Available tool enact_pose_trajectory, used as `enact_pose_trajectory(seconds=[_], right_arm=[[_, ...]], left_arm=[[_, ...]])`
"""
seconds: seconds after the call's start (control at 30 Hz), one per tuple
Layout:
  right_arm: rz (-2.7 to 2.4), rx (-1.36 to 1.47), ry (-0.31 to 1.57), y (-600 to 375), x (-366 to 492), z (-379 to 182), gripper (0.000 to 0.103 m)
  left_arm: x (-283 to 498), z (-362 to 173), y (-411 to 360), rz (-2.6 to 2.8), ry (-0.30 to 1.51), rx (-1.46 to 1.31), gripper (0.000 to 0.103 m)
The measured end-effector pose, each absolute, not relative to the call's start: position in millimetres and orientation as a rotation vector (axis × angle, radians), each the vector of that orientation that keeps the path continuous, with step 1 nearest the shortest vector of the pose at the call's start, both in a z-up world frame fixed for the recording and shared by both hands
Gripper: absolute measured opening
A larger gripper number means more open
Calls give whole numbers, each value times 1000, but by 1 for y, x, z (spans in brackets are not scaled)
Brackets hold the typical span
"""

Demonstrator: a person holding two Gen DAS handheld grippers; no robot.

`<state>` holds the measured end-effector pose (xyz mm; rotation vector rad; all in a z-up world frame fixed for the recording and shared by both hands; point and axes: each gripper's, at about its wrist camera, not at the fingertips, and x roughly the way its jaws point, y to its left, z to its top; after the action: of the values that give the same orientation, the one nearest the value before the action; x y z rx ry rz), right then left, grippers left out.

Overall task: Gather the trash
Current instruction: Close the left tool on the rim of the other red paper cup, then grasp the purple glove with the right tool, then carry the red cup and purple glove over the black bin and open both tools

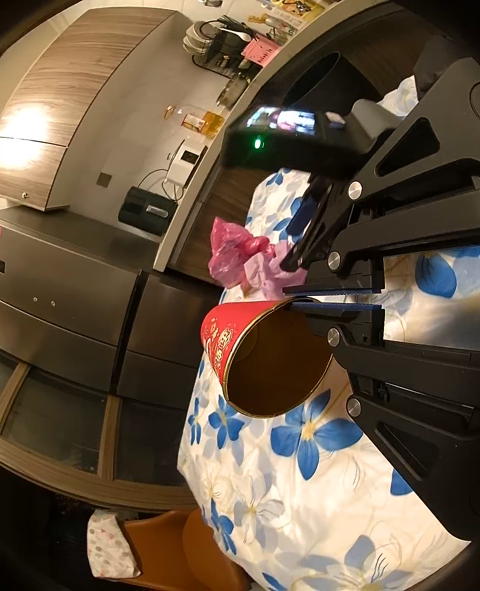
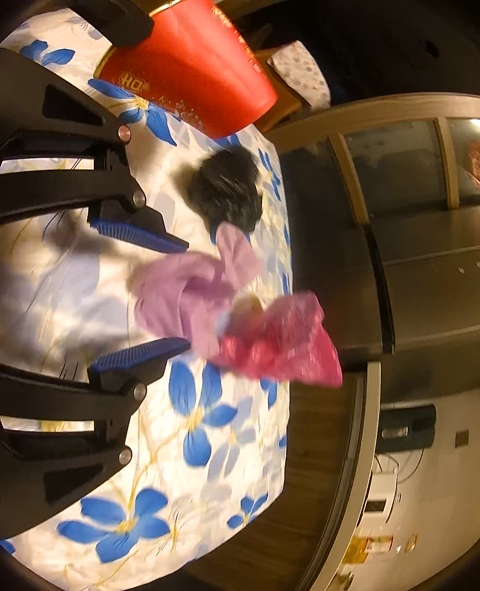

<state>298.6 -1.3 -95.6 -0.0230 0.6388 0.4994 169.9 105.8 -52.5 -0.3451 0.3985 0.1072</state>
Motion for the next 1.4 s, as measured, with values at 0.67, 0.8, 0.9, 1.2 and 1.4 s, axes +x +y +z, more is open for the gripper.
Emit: enact_pose_trajectory(seconds=[0.67, 0.8, 0.9, 1.2, 1.4], right_arm=[[537, 5, 565, -39, 259, -59, 3], [518, 28, 541, -65, 246, -50, 3], [499, 41, 531, -84, 238, -46, 3], [420, 67, 496, -139, 223, -32, 3], [351, 86, 464, -176, 218, -21, 3]], left_arm=[[167, -44, 101, 109, 396, -324, 1], [168, -42, 89, 97, 399, -313, 1], [169, -40, 77, 84, 399, -299, 1], [179, -33, 32, 21, 411, -262, 1], [187, -28, 2, -29, 415, -231, 1]])
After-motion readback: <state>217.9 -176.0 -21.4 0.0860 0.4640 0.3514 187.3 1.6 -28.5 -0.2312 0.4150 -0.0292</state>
